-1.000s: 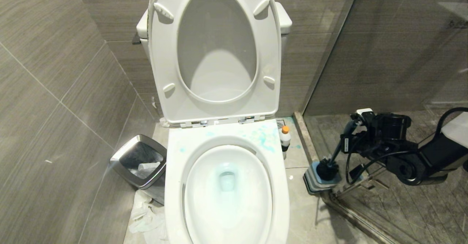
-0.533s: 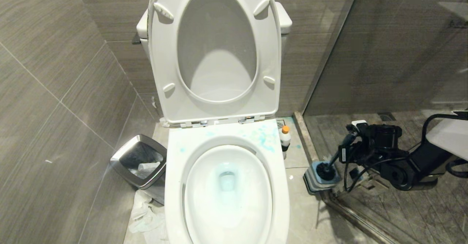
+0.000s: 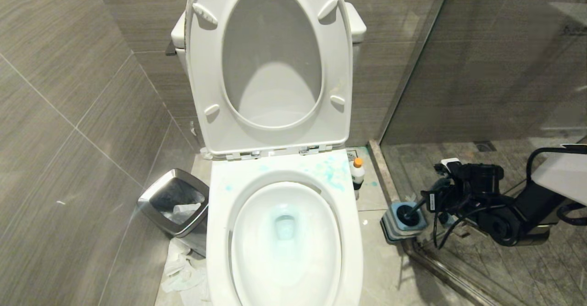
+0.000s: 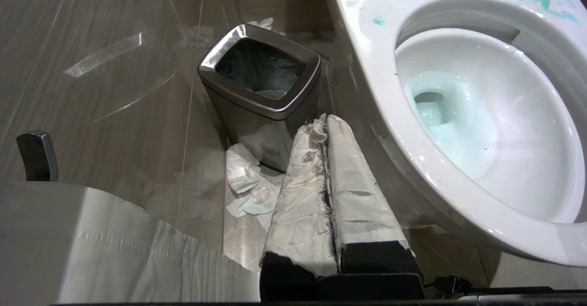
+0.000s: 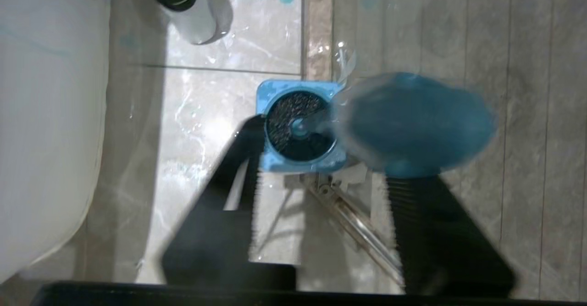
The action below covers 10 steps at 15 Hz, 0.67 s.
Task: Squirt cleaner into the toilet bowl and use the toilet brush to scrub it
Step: Put the toilet brush back
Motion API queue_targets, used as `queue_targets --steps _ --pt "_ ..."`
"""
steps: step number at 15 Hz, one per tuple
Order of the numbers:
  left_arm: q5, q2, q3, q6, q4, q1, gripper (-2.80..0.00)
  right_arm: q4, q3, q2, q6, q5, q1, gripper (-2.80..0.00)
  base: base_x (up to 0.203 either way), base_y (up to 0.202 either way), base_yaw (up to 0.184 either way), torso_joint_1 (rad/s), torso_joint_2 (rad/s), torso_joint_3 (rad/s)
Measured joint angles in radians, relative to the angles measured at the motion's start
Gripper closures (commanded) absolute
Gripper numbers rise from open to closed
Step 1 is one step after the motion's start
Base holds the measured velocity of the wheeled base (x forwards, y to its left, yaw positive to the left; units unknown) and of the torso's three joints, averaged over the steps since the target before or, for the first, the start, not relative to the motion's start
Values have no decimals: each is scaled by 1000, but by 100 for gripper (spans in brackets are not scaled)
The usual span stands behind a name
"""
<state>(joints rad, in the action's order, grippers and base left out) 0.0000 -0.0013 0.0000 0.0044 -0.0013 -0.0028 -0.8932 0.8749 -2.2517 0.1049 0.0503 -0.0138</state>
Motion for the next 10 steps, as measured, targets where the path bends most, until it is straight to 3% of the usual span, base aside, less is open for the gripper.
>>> queue_targets --steps 5,10 --pt "0 0 0 0 0 0 0 -2 -108 66 0 -2 1 -280 0 0 0 0 0 0" --pt "0 0 0 0 0 0 0 0 -252 254 -6 -31 3 -280 0 0 0 0 0 0"
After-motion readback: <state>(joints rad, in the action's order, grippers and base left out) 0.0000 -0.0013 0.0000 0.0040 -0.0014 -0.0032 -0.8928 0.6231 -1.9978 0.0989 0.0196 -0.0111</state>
